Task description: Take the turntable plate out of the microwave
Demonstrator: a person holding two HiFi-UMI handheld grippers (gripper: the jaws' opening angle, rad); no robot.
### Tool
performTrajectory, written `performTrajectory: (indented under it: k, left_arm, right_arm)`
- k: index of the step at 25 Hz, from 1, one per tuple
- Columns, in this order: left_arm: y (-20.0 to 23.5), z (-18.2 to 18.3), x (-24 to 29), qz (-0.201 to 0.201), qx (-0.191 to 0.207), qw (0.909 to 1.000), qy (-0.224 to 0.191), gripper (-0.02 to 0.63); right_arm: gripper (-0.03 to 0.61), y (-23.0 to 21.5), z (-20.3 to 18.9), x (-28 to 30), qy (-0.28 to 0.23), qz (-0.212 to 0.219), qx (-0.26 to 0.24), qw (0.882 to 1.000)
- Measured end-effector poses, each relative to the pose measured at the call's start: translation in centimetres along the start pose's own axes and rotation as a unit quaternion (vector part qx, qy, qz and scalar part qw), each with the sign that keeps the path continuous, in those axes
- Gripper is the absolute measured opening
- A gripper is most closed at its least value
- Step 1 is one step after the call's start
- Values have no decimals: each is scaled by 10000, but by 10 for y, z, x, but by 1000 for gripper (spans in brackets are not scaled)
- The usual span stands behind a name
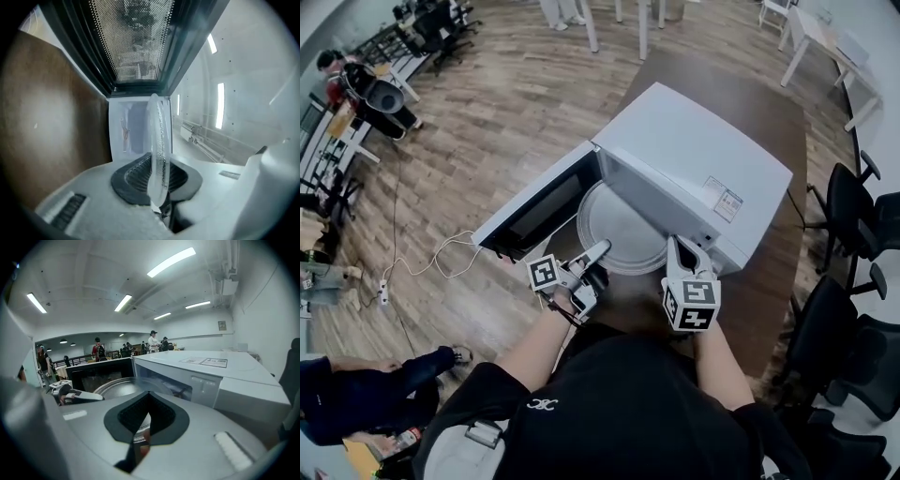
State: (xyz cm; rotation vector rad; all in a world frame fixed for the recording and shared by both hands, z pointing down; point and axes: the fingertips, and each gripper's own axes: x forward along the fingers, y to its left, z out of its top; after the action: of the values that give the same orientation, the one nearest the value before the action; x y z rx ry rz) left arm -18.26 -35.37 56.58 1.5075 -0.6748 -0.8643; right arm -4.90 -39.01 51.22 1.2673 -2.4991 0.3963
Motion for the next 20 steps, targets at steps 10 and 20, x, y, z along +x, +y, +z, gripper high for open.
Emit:
performTrajectory:
  k: [10,20]
  left_arm:
    - [2,-2,-7,-3,-10,10000,-27,35]
    - [2,-1,-8,-138,-92,9999,-15,35]
  right_arm:
    - [8,4,1,-1,-42,-17,-78,10000]
    - [8,2,-2,-3,-32,-175,-77,9998]
